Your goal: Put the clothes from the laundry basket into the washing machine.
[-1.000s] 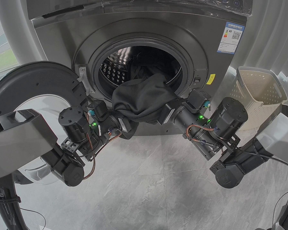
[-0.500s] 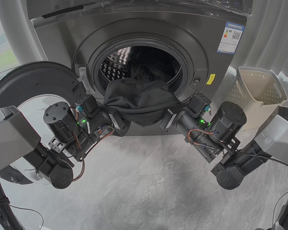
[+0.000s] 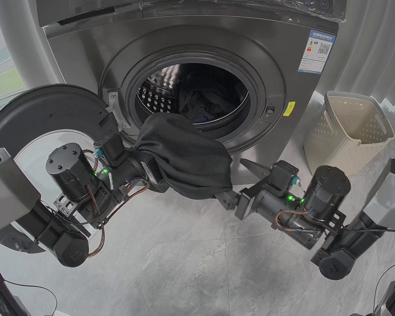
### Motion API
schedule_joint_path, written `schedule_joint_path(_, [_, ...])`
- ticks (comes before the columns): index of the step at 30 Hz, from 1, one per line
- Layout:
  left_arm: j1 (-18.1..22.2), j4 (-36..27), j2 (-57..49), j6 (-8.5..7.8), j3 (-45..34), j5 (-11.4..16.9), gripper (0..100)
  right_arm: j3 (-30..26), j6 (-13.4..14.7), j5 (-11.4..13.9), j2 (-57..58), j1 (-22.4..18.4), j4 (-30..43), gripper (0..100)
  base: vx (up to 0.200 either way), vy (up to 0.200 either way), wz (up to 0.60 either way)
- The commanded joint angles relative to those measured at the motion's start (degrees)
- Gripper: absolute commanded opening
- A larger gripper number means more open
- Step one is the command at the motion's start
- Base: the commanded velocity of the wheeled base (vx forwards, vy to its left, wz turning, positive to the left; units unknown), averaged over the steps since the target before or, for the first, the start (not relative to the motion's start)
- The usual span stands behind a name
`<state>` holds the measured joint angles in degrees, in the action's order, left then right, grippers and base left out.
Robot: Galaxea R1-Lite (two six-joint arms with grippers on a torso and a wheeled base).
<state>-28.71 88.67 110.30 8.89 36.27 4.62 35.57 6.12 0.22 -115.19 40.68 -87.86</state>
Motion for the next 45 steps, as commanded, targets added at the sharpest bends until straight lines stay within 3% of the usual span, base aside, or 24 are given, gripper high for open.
schedule_joint_path(1, [0.23, 0.01, -2.99, -0.45, -4.36, 0.13, 0, -10.87, -1.02, 3.74, 7.35, 0.72, -0.47, 100, 0.0, 0.0, 0.0])
schedule_joint_path(8, [1.02, 0.1, -2.9, -0.63, -7.26, -0.14, 0, -17.03, -1.73, 5.23, 8.23, -0.34, -0.47, 100, 0.0, 0.0, 0.0])
schedule_joint_path(13, [0.94, 0.1, -3.16, -0.63, -7.88, -0.4, 0, -17.47, -1.64, 4.7, 8.23, -1.31, -0.56, 100, 0.0, 0.0, 0.0])
schedule_joint_path(19, [1.02, 0.1, -3.07, -1.86, -9.28, -0.58, 0, -15.45, -1.73, 4.44, 8.14, -7.63, -0.56, 100, 0.0, 0.0, 0.0])
schedule_joint_path(23, [0.94, 0.1, -2.99, -1.94, -9.55, -0.58, 0, -14.83, -1.73, 4.44, 7.87, -9.65, -0.47, 100, 0.0, 0.0, 0.0])
schedule_joint_path(28, [0.94, 0.1, -2.46, -2.12, -10.69, -0.49, 0, -13.07, -1.55, 2.33, 7.7, -9.57, -0.47, 100, 0.2, 0.0, 0.0])
schedule_joint_path(45, [0.41, 0.1, -2.37, -2.21, -10.69, -0.4, 0, -13.78, -1.46, 2.15, 7.79, -8.34, -0.47, 100, 0.2, 0.0, 0.0])
